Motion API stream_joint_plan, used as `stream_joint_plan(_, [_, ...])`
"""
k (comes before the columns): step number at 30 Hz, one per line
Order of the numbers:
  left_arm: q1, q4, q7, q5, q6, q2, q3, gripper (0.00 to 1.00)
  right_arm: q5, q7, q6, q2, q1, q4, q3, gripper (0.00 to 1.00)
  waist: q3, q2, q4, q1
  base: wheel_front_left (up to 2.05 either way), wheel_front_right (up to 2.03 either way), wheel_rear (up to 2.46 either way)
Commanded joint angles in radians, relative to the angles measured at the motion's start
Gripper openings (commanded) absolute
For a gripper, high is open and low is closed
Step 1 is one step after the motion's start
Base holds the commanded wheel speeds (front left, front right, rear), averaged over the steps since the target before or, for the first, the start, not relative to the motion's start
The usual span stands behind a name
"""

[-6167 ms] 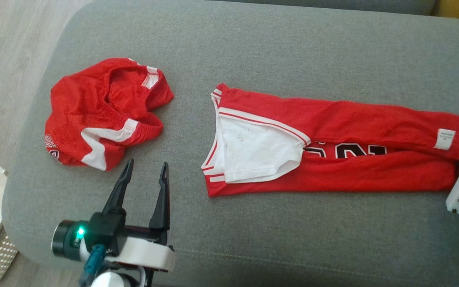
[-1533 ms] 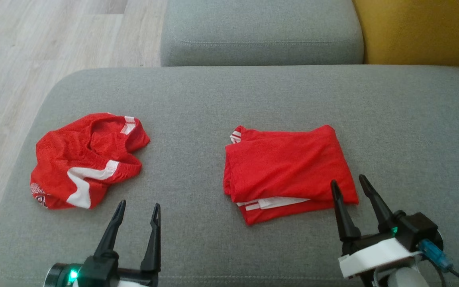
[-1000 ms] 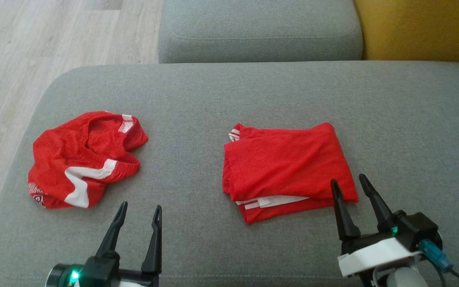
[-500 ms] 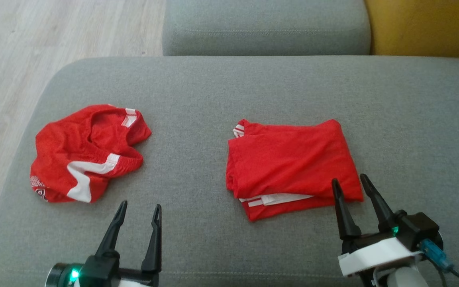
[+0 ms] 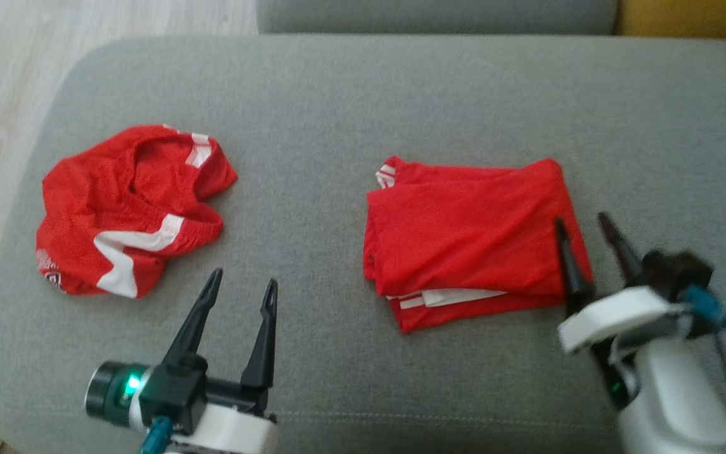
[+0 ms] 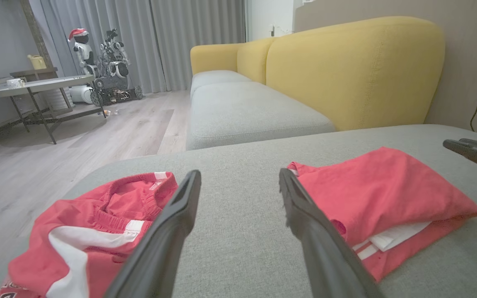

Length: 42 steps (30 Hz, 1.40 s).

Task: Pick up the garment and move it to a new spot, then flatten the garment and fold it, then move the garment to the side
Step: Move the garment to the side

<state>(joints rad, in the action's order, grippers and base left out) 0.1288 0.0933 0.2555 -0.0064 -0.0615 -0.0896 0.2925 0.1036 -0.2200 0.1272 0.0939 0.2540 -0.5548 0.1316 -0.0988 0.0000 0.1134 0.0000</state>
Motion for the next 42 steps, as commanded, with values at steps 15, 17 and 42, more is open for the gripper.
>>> stream_joint_plan(15, [-0.109, -0.001, 0.006, -0.003, 0.011, 0.021, -0.001, 1.0, 0.113, 0.246, 0.003, 0.115, 0.206, -0.199, 0.031, 1.0, -0.086, 0.0, 0.035, 0.0, 0.0, 0.0, 0.0])
stream_joint_plan(17, [-0.112, -0.002, 0.006, -0.001, 0.01, 0.022, -0.001, 1.0, 0.144, 0.276, 0.003, 0.118, 0.201, -0.21, 0.057, 1.0, -0.086, 0.0, 0.037, 0.0, 0.0, 0.0, 0.0])
stream_joint_plan(42, [-0.217, 0.115, 0.006, 0.016, 0.04, 0.014, 0.036, 1.0, 0.003, 0.244, 0.003, 0.316, 0.322, 0.018, -0.082, 0.0, -0.25, 0.0, -0.132, 0.0, 0.0, 0.0, 0.0])
